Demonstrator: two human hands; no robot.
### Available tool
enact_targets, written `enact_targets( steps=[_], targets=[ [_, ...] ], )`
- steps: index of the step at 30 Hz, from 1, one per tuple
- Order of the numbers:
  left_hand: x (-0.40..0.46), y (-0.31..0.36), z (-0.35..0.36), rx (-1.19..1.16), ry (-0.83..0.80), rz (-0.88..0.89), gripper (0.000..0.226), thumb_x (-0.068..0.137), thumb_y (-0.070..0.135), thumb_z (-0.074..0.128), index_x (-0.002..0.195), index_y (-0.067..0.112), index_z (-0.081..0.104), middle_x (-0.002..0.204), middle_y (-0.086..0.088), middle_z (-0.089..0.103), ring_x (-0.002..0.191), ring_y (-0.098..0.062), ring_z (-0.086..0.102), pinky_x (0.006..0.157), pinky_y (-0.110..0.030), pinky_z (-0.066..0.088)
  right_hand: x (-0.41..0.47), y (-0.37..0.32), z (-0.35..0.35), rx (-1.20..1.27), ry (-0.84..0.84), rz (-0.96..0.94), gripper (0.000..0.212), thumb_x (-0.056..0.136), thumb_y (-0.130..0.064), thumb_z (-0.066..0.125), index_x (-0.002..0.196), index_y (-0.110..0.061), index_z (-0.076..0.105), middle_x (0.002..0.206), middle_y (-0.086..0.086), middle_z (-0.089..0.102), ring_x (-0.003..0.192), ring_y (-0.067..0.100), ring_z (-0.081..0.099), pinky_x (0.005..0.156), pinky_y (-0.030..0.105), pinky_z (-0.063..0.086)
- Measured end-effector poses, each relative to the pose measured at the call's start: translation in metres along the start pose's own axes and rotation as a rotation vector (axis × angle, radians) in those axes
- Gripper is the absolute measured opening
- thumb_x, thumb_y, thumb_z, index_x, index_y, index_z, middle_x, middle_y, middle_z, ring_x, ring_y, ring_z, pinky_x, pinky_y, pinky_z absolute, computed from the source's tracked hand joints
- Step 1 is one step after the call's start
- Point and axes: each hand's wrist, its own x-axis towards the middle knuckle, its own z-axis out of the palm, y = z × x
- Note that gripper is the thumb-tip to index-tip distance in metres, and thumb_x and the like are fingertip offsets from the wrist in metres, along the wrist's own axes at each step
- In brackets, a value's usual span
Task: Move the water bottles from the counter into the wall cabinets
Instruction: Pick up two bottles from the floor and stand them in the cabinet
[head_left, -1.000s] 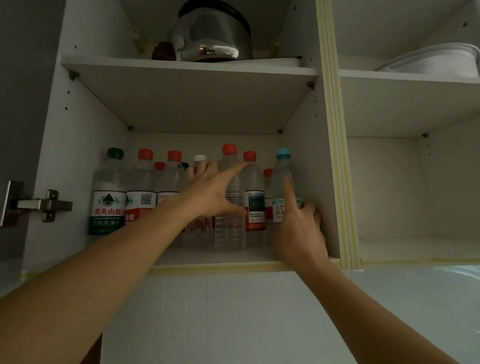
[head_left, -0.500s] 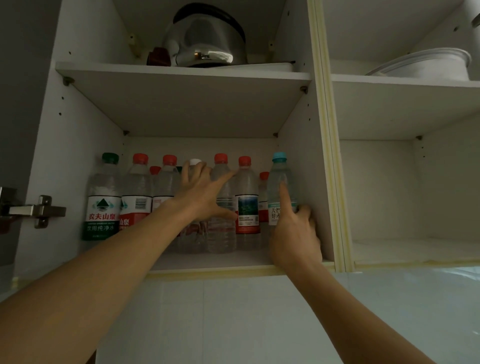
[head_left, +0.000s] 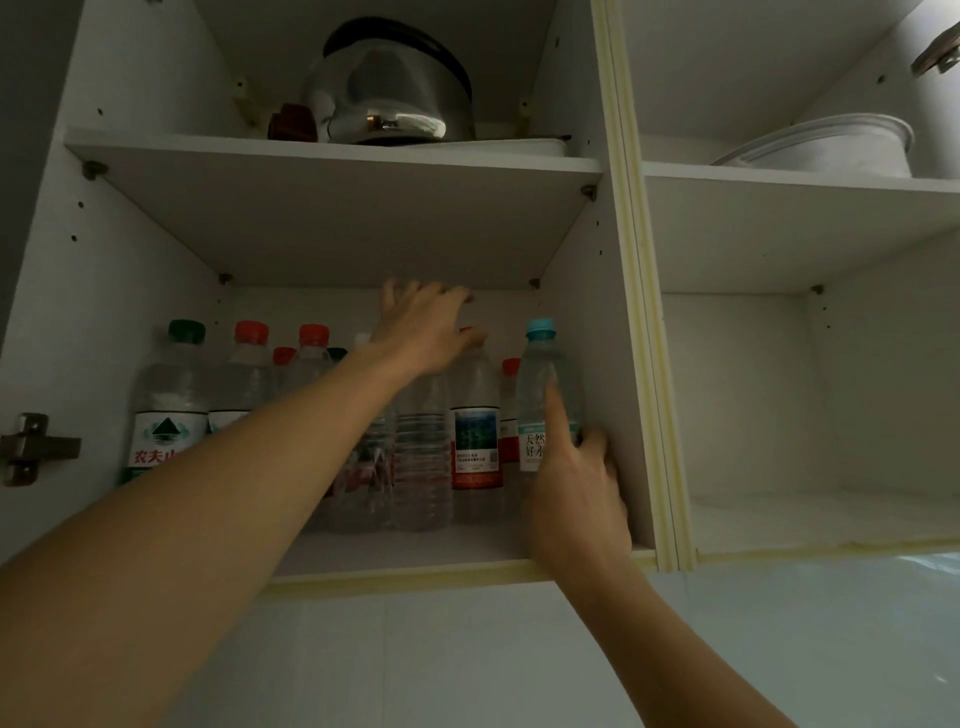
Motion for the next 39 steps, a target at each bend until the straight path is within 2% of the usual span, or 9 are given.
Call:
enact_targets(
  steps=[4, 6, 8, 11, 18, 23, 32, 36, 39],
  targets=[
    [0.038, -0.003, 0.009, -0.006, -0.209, -0.097, 0.055, 0.094, 0.068, 0.048, 0.133, 0.031, 0.06, 0.13, -0.002, 0.066, 0.127, -0.027, 0.053, 0.115, -0.057, 0.017, 0.001, 0.005, 0.0, 0.036, 0.013, -0.028, 0.112, 0.091, -0.005, 0.061, 0.15, -0.052, -0.021, 0.14, 0.009, 0.033, 0.128, 0.032, 0.045, 0.101, 0.053, 0.047],
    [0.046, -0.003, 0.013, -0.064, -0.265, -0.09, 0.05, 0.092, 0.067, 0.053, 0.117, 0.028, 0.069, 0.121, 0.001, 0.069, 0.103, -0.017, 0.058, 0.093, -0.04, 0.039, 0.002, 0.005, -0.001, 0.049, 0.014, -0.034, 0.11, 0.092, -0.006, 0.06, 0.151, -0.052, -0.02, 0.141, 0.008, 0.034, 0.128, 0.032, 0.045, 0.103, 0.053, 0.047],
    [0.049, -0.004, 0.017, -0.151, -0.287, -0.071, 0.034, 0.091, 0.062, 0.06, 0.091, 0.029, 0.071, 0.104, 0.004, 0.073, 0.083, -0.008, 0.059, 0.068, -0.028, 0.04, 0.003, 0.006, -0.001, 0.056, 0.005, -0.033, 0.108, 0.093, -0.006, 0.059, 0.151, -0.053, -0.02, 0.141, 0.008, 0.034, 0.128, 0.032, 0.046, 0.104, 0.053, 0.047],
    [0.05, -0.007, 0.014, -0.273, -0.296, -0.057, 0.024, 0.092, 0.049, 0.067, 0.075, 0.032, 0.067, 0.085, 0.01, 0.071, 0.082, -0.007, 0.062, 0.066, -0.028, 0.042, 0.003, 0.005, -0.003, 0.053, -0.004, -0.03, 0.109, 0.092, -0.006, 0.06, 0.152, -0.052, -0.018, 0.139, 0.009, 0.035, 0.127, 0.032, 0.047, 0.104, 0.054, 0.047],
    [0.04, -0.01, -0.004, -0.411, -0.353, 0.004, 0.03, 0.101, 0.029, 0.059, 0.126, 0.016, 0.07, 0.12, 0.002, 0.068, 0.113, -0.015, 0.06, 0.092, -0.031, 0.044, 0.001, 0.003, -0.005, 0.043, -0.015, -0.01, 0.109, 0.092, -0.011, 0.063, 0.151, -0.053, -0.019, 0.134, 0.008, 0.037, 0.121, 0.031, 0.051, 0.101, 0.055, 0.049],
    [0.039, -0.009, -0.01, -0.43, -0.397, 0.048, 0.029, 0.103, 0.022, 0.056, 0.13, 0.021, 0.067, 0.133, 0.003, 0.064, 0.126, -0.015, 0.054, 0.11, -0.036, 0.041, 0.001, 0.001, -0.004, 0.031, -0.004, -0.003, 0.106, 0.094, -0.013, 0.062, 0.151, -0.052, -0.018, 0.134, 0.008, 0.038, 0.12, 0.031, 0.052, 0.1, 0.052, 0.049],
    [0.027, 0.002, -0.02, -0.372, -0.381, 0.112, 0.035, 0.103, 0.022, 0.056, 0.137, 0.023, 0.06, 0.139, 0.003, 0.061, 0.13, -0.016, 0.054, 0.114, -0.043, 0.038, 0.009, -0.003, -0.006, 0.038, -0.108, 0.098, 0.092, 0.093, -0.018, 0.065, 0.153, -0.043, -0.001, 0.129, 0.01, 0.048, 0.116, 0.033, 0.057, 0.1, 0.055, 0.051],
    [0.004, 0.004, -0.018, -0.191, -0.204, 0.121, 0.061, 0.094, 0.044, 0.065, 0.149, 0.033, 0.043, 0.157, 0.0, 0.042, 0.146, -0.027, 0.031, 0.121, -0.055, 0.017, 0.015, -0.003, -0.007, 0.035, -0.155, 0.113, 0.077, 0.094, -0.014, 0.062, 0.149, -0.035, 0.012, 0.123, 0.01, 0.056, 0.109, 0.031, 0.062, 0.095, 0.053, 0.055],
    [-0.033, 0.005, -0.006, -0.141, -0.142, 0.163, 0.1, 0.078, 0.055, 0.077, 0.158, 0.035, 0.021, 0.165, -0.002, 0.015, 0.15, -0.031, 0.011, 0.12, -0.054, 0.011, 0.022, -0.002, -0.008, -0.039, -0.186, 0.109, 0.074, 0.094, -0.011, 0.063, 0.147, -0.03, 0.014, 0.122, 0.011, 0.059, 0.107, 0.031, 0.064, 0.09, 0.047, 0.057]
  ],
)
